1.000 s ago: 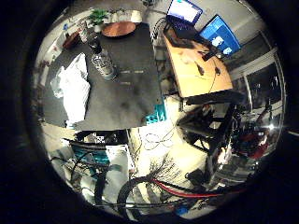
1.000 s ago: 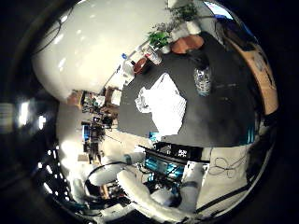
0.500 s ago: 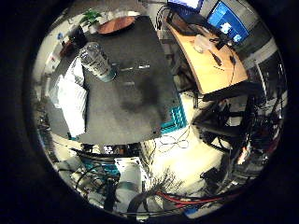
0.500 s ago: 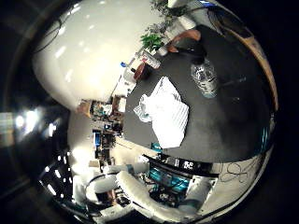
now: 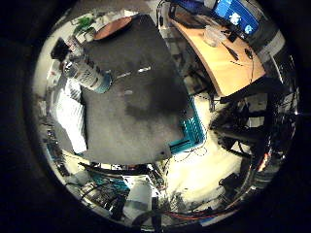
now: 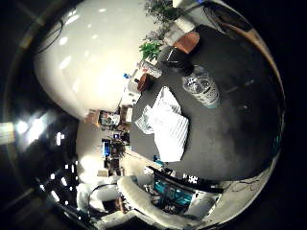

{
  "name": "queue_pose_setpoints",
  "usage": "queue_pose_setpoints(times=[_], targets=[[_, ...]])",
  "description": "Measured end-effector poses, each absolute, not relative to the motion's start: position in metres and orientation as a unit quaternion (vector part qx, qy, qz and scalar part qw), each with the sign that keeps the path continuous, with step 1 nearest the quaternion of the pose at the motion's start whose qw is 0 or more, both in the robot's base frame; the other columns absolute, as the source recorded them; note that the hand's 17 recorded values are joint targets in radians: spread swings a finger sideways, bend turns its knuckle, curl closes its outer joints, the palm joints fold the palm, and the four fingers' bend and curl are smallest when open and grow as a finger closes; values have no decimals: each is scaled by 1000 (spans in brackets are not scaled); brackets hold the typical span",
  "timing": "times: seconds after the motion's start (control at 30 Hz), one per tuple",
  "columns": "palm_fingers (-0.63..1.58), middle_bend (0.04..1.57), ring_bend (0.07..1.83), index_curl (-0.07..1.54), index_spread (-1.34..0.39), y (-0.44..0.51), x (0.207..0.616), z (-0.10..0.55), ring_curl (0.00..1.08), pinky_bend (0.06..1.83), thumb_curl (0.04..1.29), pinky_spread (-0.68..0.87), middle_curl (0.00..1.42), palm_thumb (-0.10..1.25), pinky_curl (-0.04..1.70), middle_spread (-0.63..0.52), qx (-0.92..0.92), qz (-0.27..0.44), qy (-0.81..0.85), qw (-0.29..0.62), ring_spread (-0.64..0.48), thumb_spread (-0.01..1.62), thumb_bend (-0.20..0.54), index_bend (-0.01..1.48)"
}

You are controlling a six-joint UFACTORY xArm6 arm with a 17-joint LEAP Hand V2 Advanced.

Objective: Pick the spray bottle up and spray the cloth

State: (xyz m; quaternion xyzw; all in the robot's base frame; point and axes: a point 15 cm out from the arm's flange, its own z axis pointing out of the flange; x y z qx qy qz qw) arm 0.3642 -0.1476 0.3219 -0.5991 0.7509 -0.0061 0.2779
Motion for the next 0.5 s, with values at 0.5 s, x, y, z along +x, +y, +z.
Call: queue_pose_setpoints(times=[0.5], targets=[[-87, 156, 247, 214, -384, -138, 404, 300, 268, 785, 335, 563, 193, 225, 284, 75, -593, -3, 744, 307, 309, 845, -36, 142]])
